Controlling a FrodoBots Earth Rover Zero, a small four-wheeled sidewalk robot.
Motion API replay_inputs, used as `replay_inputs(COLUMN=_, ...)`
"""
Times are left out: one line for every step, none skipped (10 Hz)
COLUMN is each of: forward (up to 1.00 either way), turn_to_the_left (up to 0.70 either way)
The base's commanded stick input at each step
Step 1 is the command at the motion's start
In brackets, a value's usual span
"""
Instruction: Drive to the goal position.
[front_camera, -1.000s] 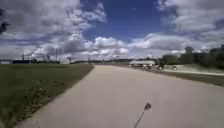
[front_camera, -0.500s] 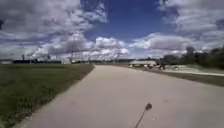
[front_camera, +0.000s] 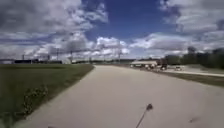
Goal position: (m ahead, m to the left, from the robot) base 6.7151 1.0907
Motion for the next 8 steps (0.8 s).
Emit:
replay_inputs(forward=1.0, turn_to_the_left=0.0)
replay_inputs(forward=1.0, turn_to_the_left=0.0)
replay_inputs(forward=1.0, turn_to_the_left=0.0)
replay_inputs(forward=1.0, turn_to_the_left=0.0)
replay_inputs(forward=1.0, turn_to_the_left=0.0)
replay_inputs(forward=1.0, turn_to_the_left=0.0)
replay_inputs(forward=1.0, turn_to_the_left=0.0)
replay_inputs(forward=1.0, turn_to_the_left=0.0)
